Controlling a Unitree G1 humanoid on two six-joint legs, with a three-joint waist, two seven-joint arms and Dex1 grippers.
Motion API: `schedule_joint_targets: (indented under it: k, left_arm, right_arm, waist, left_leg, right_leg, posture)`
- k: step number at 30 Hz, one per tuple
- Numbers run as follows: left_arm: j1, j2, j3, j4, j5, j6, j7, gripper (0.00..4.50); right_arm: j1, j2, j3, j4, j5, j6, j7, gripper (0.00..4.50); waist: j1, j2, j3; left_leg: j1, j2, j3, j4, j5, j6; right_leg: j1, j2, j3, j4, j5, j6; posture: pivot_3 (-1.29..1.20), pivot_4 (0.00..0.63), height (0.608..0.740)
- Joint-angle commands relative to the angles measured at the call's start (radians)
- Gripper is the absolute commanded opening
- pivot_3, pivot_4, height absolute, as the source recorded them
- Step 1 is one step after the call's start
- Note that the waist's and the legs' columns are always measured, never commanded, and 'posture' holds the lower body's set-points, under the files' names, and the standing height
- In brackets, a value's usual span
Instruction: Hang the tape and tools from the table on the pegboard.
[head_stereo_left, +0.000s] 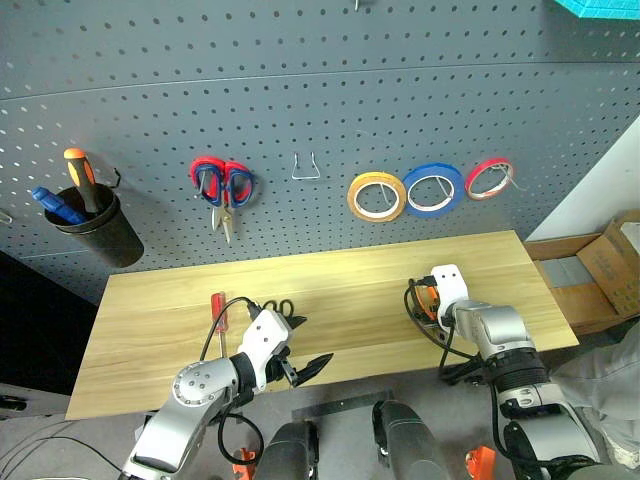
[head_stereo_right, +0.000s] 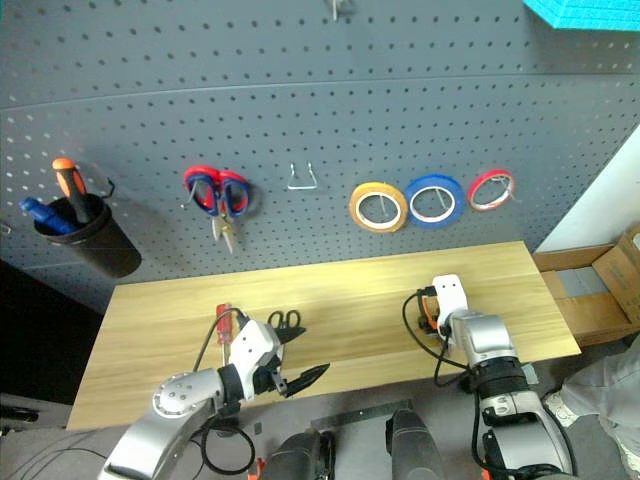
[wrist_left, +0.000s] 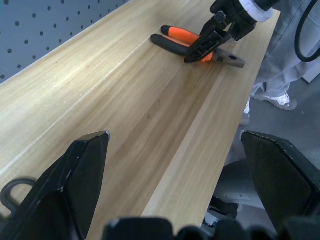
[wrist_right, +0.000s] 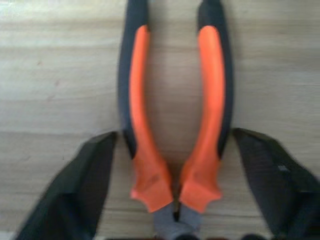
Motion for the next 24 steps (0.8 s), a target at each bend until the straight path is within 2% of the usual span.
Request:
schedule_joint_targets:
  k: [1,6,9,12,16,21,24]
  left_arm:
    - [-0.019,0.002,0.024,-0.045,-0.047,-0.003,-0.017,4.50]
    - [-0.045,-0.014,0.045,-0.020,-0.069,-0.034,-0.016,4.50]
    - [-0.092,-0.069,0.103,0.003,-0.111,-0.034,0.046,4.50]
    - [-0.150,-0.132,0.198,-0.004,-0.156,-0.051,0.130,4.50]
    - [-0.146,-0.181,0.214,0.020,-0.095,-0.191,0.177,4.50]
    - [-0.128,-0.227,0.203,0.046,-0.052,-0.314,0.214,4.50]
    - [-0.128,-0.255,0.206,0.057,-0.039,-0.360,0.247,4.50]
  right_arm:
    - [0.022,-0.012,-0.003,-0.021,-0.006,0.004,0.015,2.36]
    - [0.117,-0.111,0.078,-0.405,0.075,0.051,0.217,2.35]
    - [0.207,-0.233,0.137,-0.770,0.226,0.010,0.461,2.35]
    - [0.089,-0.204,0.047,-0.982,0.468,0.117,0.539,2.35]
    - [-0.111,-0.113,0.027,-0.958,0.518,0.084,0.496,2.35]
    - [-0.305,-0.008,0.096,-0.835,0.398,-0.134,0.437,2.35]
    - [-0.391,0.080,0.133,-0.668,0.259,-0.318,0.348,2.35]
  waist:
    - [0.002,0.000,0.000]
    - [0.009,0.001,0.001]
    - [0.010,0.004,0.002]
    - [0.002,0.002,0.003]
    - [0.010,0.001,0.001]
    - [0.036,-0.003,-0.002]
    - [0.038,-0.003,-0.002]
  left_leg:
    - [0.000,0.000,0.000,0.000,0.000,0.000]
    - [-0.006,0.000,-0.001,0.000,0.000,0.000]
    - [-0.009,0.000,-0.001,0.000,0.000,0.000]
    - [-0.010,0.002,-0.003,0.001,0.000,0.000]
    - [-0.006,0.004,-0.002,0.002,0.000,-0.001]
    - [-0.010,0.003,-0.004,0.002,-0.001,-0.003]
    - [-0.013,0.002,-0.003,0.001,0.000,-0.005]
  right_leg:
    - [0.000,0.000,0.000,0.000,0.000,0.001]
    - [-0.005,0.000,-0.001,0.000,0.001,-0.002]
    - [-0.007,0.000,-0.002,0.000,0.002,-0.003]
    - [-0.007,0.001,-0.005,-0.001,-0.001,0.002]
    - [-0.004,0.003,-0.005,-0.001,0.000,0.003]
    - [-0.008,0.002,-0.006,-0.002,0.005,-0.004]
    - [-0.012,0.002,-0.005,0.000,0.006,-0.006]
  posture:
    - [-0.12,0.265,0.740]
    - [-0.14,0.251,0.740]
    - [-0.14,0.237,0.740]
    - [-0.14,0.217,0.740]
    - [-0.13,0.200,0.740]
    - [-0.11,0.180,0.740]
    - [-0.10,0.174,0.740]
